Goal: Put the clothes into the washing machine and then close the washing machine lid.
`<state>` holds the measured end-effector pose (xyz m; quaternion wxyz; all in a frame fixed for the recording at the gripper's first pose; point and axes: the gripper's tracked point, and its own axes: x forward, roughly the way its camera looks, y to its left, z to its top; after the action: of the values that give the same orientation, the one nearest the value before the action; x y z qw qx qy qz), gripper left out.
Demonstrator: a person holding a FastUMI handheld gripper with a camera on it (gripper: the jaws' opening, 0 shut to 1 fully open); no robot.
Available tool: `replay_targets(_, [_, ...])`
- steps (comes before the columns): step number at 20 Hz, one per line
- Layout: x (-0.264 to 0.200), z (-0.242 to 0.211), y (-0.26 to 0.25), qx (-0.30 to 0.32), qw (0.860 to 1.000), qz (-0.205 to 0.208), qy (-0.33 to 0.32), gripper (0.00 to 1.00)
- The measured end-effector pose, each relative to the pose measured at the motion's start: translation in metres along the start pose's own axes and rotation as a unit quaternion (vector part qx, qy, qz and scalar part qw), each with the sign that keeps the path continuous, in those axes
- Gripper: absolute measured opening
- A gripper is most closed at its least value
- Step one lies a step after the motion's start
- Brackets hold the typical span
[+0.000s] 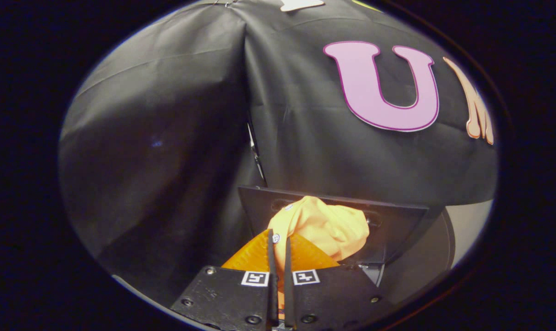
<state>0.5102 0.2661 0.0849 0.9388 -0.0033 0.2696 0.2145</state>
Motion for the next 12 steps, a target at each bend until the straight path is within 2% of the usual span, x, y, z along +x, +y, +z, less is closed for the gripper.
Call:
replay_targets(1, [0.003, -0.006, -0.005, 0.003, 1.000, -0.007, 0.007, 0.06])
replay_targets(4, [0.010, -0.012, -0.017, 0.020, 0.999, -0.026, 0.002, 0.17])
replay_targets(9, [0.007, 0.004, -0.026, 0.073, 0.997, -0.030, -0.026, 0.62])
replay_targets(12, [0.010, 0.036, -0.029, 0.089, 0.992, -0.028, -0.091, 0.90])
